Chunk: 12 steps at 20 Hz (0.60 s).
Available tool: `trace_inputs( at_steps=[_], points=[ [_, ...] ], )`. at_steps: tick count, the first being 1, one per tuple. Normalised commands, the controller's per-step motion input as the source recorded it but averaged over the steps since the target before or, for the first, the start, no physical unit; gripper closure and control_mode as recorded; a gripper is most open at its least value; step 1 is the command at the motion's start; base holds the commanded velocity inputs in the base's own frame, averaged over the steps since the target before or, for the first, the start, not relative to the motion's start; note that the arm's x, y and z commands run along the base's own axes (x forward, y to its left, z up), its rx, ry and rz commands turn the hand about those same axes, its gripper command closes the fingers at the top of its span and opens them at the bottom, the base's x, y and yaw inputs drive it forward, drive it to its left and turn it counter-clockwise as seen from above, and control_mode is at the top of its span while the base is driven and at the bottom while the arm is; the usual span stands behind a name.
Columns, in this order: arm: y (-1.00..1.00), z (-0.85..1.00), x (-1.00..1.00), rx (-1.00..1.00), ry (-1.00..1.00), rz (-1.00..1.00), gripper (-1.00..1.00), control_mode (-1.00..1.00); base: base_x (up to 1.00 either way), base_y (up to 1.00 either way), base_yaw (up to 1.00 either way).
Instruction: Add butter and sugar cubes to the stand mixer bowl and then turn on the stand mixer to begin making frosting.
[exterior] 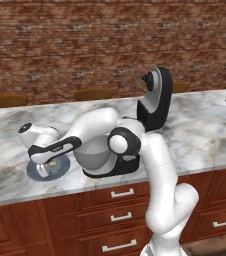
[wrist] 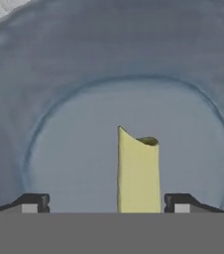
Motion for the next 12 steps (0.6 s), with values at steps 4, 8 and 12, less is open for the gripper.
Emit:
trace_inputs(
  at_steps=[4, 8, 12],
  points=[
    [-0.01, -0.36, 0.00, 0.00, 0.00, 0.00, 1.00, -1.00, 0.00, 0.00, 0.00],
    [-0.07, -0.22, -0.06, 0.00, 0.00, -0.02, 1.00, -1.00, 0.00, 0.00, 0.00],
    [-0.13, -0.03, -0.29, 0.03, 0.00, -0.03, 1.00, -1.00, 0.00, 0.00, 0.00]
  ],
)
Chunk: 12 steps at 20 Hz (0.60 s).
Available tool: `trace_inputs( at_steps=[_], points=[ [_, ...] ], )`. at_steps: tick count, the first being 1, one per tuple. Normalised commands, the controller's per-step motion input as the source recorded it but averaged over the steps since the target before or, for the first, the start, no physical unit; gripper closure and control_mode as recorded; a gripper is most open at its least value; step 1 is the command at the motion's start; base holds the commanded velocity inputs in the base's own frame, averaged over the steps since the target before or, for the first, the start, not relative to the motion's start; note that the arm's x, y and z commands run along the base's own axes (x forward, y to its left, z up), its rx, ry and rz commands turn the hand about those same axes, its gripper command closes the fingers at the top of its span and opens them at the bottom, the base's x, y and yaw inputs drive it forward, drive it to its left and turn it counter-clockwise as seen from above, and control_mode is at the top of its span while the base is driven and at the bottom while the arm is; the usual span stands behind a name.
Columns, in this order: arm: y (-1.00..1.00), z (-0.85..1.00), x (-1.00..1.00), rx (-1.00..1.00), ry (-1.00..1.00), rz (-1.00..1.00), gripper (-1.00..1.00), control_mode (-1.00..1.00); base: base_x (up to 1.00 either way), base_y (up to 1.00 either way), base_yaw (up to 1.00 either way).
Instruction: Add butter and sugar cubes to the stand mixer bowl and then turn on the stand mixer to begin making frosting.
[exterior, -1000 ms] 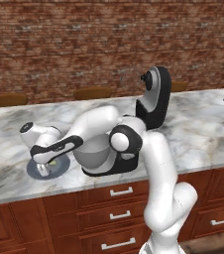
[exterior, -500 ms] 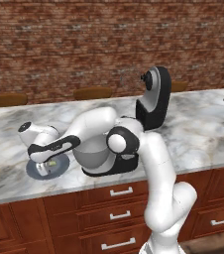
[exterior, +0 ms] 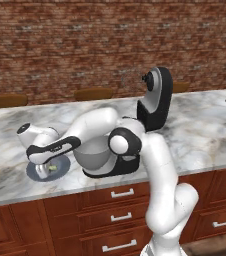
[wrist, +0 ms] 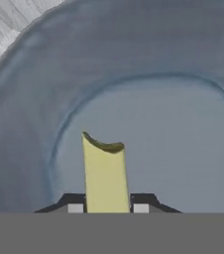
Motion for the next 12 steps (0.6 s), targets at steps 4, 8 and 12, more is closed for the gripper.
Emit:
trace_inputs(
  at_steps=[4, 8, 12],
  points=[
    [-0.40, 0.52, -0.63, 0.14, -0.12, -0.07, 1.00, -1.00, 0.00, 0.00, 0.00],
    [-0.54, 1.00, -0.70, 0.19, -0.19, -0.10, 1.00, -1.00, 0.00, 0.00, 0.00],
    [-0.50, 1.00, -0.52, 0.16, -0.17, -0.12, 1.00, -1.00, 0.00, 0.00, 0.00]
  ],
)
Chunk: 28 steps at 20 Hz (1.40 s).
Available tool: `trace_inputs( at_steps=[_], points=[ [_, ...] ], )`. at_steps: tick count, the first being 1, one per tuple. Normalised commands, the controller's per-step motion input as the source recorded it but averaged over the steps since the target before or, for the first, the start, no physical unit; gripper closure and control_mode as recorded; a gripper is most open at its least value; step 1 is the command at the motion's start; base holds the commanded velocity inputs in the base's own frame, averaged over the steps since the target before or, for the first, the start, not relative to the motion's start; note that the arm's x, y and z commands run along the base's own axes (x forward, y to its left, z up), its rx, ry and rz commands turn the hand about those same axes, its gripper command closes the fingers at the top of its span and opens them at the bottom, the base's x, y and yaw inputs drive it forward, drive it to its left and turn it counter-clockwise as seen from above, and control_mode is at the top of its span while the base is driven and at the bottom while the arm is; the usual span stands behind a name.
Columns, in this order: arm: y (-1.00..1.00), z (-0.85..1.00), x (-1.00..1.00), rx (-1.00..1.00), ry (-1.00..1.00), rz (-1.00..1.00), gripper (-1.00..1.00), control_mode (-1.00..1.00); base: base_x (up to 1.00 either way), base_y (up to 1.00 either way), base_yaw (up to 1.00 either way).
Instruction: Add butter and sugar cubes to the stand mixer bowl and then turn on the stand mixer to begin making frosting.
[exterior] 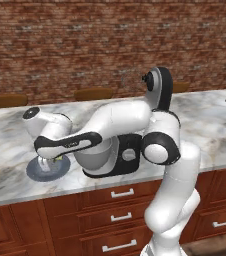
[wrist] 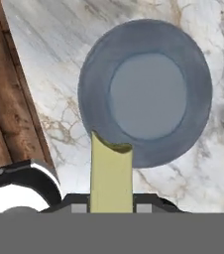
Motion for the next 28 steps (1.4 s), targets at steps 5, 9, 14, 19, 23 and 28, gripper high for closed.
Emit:
trace_inputs(
  at_steps=[5, 9, 14, 19, 23, 28],
  points=[
    [-0.69, 1.00, -0.11, 0.06, -0.10, -0.17, 1.00, -1.00, 0.00, 0.00, 0.00],
    [-0.73, 0.90, 0.04, 0.04, -0.01, -0.19, 1.00, -1.00, 0.00, 0.00, 0.00],
    [-0.63, 0.59, 0.28, 0.04, 0.00, -0.20, 1.00, -1.00, 0.00, 0.00, 0.00],
    [-0.57, 0.00, 0.34, 0.00, 0.00, -0.22, 1.00, -1.00, 0.00, 0.00, 0.00],
    [-0.44, -0.34, 0.10, 0.00, 0.00, -0.18, 1.00, -1.00, 0.00, 0.00, 0.00],
    [-0.09, -0.41, 0.00, 0.00, 0.00, -0.13, 1.00, -1.00, 0.00, 0.00, 0.00]
  ],
)
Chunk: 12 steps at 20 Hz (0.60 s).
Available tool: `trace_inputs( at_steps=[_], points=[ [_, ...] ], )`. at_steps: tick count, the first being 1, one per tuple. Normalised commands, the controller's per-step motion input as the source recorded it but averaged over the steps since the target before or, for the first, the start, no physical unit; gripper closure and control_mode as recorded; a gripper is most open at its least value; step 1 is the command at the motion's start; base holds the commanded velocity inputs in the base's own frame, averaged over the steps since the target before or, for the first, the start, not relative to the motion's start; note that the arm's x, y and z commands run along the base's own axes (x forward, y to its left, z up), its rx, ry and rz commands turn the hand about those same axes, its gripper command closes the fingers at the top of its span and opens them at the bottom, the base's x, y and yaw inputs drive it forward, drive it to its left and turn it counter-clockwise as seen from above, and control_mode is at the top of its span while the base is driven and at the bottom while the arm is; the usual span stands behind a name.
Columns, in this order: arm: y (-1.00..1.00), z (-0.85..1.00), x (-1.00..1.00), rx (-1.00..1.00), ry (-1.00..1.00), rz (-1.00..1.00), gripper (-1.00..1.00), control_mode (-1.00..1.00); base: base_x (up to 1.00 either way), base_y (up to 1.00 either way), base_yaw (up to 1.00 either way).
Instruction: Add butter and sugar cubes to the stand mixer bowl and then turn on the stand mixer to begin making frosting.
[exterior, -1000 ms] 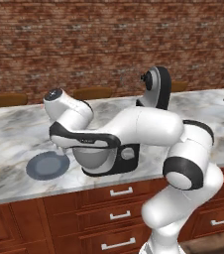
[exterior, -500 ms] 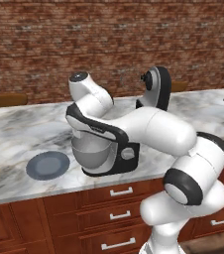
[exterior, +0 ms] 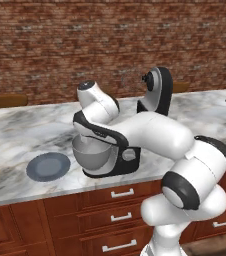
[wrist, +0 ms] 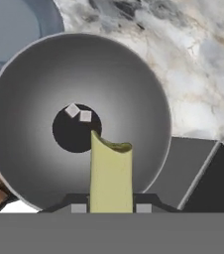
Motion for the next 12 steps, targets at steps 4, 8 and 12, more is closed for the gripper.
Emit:
trace_inputs(
  at_steps=[4, 8, 12],
  points=[
    [0.00, -0.28, 0.00, 0.00, 0.00, -0.08, 1.00, -1.00, 0.00, 0.00, 0.00],
    [0.00, -0.21, 0.01, 0.02, 0.00, -0.05, 1.00, -1.00, 0.00, 0.00, 0.00],
    [0.09, -0.24, 0.11, 0.02, 0.02, -0.03, 1.00, -1.00, 0.00, 0.00, 0.00]
  ],
)
